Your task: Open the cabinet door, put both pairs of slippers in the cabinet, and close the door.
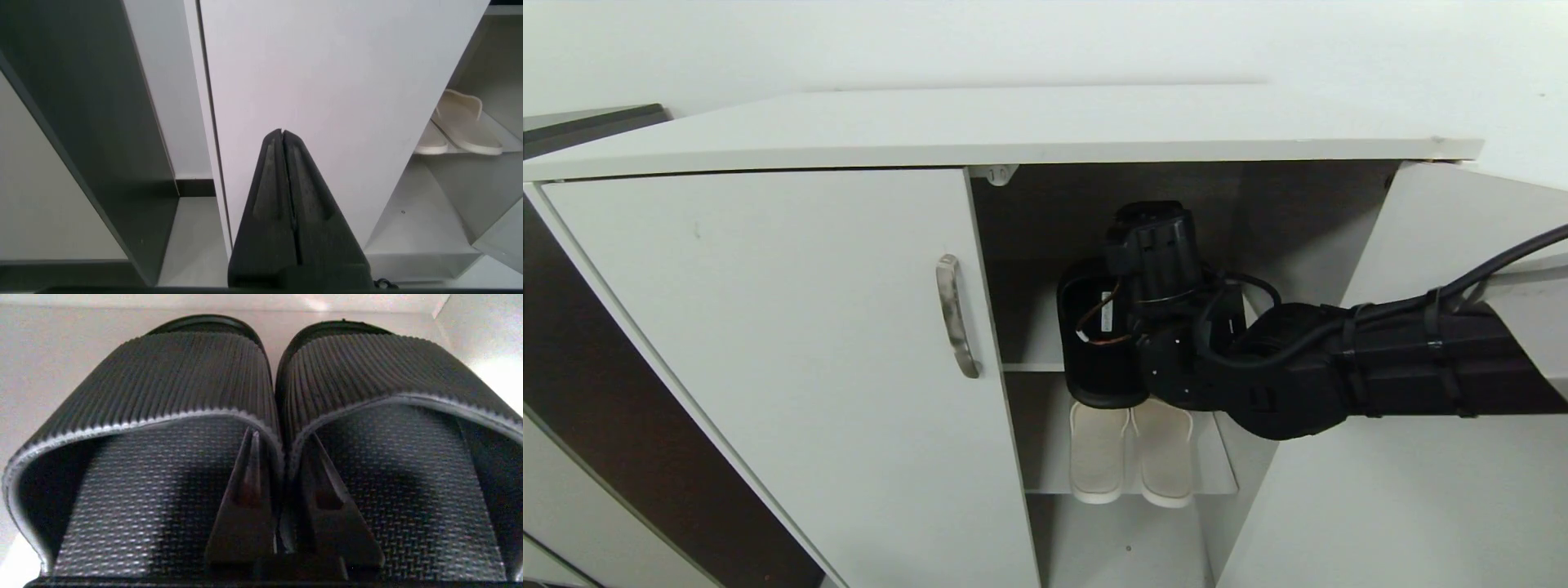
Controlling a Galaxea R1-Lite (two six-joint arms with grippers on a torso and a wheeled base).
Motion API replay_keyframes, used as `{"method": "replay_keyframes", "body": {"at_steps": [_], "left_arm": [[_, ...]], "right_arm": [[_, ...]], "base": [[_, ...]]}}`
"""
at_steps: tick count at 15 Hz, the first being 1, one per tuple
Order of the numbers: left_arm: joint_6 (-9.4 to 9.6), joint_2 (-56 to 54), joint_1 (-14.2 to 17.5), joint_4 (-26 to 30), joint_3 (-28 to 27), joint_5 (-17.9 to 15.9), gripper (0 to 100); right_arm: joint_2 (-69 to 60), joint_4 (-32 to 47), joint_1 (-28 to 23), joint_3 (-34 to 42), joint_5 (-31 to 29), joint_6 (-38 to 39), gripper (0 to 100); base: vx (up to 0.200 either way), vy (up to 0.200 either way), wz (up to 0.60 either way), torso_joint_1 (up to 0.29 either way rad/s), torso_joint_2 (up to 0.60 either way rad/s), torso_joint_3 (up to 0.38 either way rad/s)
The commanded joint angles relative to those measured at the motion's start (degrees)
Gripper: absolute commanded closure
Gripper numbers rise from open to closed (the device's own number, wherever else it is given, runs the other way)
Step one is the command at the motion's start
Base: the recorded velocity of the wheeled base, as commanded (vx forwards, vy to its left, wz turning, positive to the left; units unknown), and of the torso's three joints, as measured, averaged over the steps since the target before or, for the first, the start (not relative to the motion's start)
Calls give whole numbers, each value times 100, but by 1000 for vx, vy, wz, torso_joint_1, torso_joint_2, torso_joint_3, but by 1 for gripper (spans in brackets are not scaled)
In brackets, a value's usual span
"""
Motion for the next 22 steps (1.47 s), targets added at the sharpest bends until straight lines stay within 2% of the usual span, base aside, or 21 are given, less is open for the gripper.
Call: {"method": "replay_keyframes", "body": {"at_steps": [1,7,14,15,19,22], "left_arm": [[-10,-1,2,-11,0,4,100],[-10,-1,2,-2,0,4,100],[-10,-1,2,-2,0,4,100],[-10,-1,2,-2,0,4,100],[-10,-1,2,-2,0,13,100],[-19,-1,-7,-2,0,13,100]], "right_arm": [[256,164,-121,-396,10,11,100],[564,401,-358,-1046,10,11,100],[713,410,-358,-1073,10,19,100],[722,410,-358,-1073,10,19,0],[590,401,-305,-879,-7,37,0],[107,357,-112,-361,-174,55,0]], "base": [[0,0,0,0,0,0],[0,0,0,0,0,0],[0,0,0,0,0,0],[0,0,0,0,0,0],[0,0,0,0,0,0],[0,0,0,0,0,0]]}}
